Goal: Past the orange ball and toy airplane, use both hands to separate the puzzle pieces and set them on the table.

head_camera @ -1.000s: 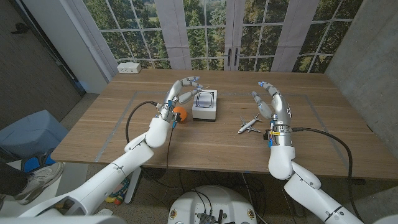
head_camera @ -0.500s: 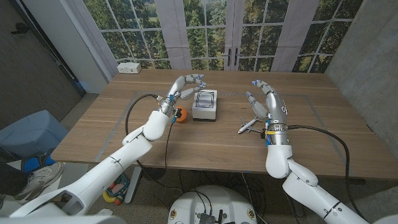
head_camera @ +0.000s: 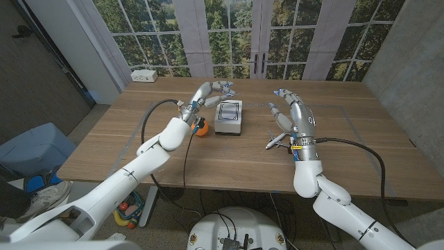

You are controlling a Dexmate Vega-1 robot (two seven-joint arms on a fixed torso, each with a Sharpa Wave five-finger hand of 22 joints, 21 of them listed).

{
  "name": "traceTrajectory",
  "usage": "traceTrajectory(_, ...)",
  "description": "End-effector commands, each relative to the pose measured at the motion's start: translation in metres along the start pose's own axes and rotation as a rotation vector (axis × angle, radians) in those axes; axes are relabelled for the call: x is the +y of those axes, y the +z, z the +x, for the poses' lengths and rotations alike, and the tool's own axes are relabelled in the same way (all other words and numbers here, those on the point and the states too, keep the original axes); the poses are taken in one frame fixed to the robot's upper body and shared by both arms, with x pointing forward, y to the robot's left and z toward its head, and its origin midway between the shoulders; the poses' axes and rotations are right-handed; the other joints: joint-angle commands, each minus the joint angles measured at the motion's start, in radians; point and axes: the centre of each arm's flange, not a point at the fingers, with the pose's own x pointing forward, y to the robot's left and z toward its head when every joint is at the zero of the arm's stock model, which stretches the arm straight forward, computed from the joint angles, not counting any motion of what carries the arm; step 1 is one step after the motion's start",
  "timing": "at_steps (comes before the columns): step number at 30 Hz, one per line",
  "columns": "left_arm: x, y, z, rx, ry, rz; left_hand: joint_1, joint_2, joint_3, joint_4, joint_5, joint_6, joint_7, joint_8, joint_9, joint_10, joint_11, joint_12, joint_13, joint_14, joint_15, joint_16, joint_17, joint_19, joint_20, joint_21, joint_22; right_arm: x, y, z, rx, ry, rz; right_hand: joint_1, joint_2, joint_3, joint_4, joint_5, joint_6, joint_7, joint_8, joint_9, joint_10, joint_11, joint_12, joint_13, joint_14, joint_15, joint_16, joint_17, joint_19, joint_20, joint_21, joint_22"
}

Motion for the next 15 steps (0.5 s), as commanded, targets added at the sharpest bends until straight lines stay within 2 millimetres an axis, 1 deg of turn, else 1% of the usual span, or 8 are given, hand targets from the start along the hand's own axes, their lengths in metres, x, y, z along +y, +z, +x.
traceTrajectory(1,-0.0002,0.0078,0.0123,-0.017,-0.077,-0.025,0.015,-0.002,-0.004,0.000,-0.002,0.009,0.000,-0.002,0.000,0.000,-0.002,-0.004,0.001,-0.005,-0.173,-0.001,0.003,-0.006,-0.017,0.004,0.006,0.0073,0.0037,0.0029,-0.035,0.017,-0.005,0.013,-0.005,-0.007,-0.001,-0.004,0.015,-0.005,0.004,0.005,0.015,-0.001,0.007,0.005,0.007,-0.095,0.008,0.005,0.012,-0.005,0.005,0.006)
traceTrajectory(9,-0.0010,0.0111,0.0165,-0.018,-0.125,-0.029,0.015,-0.002,-0.008,0.001,-0.002,0.010,-0.001,-0.004,0.001,-0.001,-0.001,-0.006,0.001,-0.010,-0.172,-0.004,0.003,-0.011,-0.015,0.004,0.006,0.0108,0.0050,0.0053,-0.055,0.013,-0.005,0.023,-0.005,-0.012,0.000,-0.006,0.033,-0.008,0.008,0.006,0.021,-0.005,0.010,0.008,0.009,-0.097,0.014,0.011,0.016,-0.008,0.007,0.006)
traceTrajectory(15,-0.0007,0.0131,0.0203,-0.016,-0.170,-0.023,0.016,-0.002,-0.013,0.001,-0.002,0.011,0.002,-0.007,0.001,-0.004,-0.001,-0.009,0.001,-0.021,-0.172,-0.008,0.002,-0.017,-0.014,0.003,0.006,0.0124,0.0067,0.0065,-0.071,0.004,-0.009,0.033,-0.009,-0.017,0.000,-0.008,0.047,-0.010,0.010,0.006,0.031,-0.013,0.015,0.012,0.018,-0.106,0.022,0.017,0.023,-0.009,0.011,0.006)
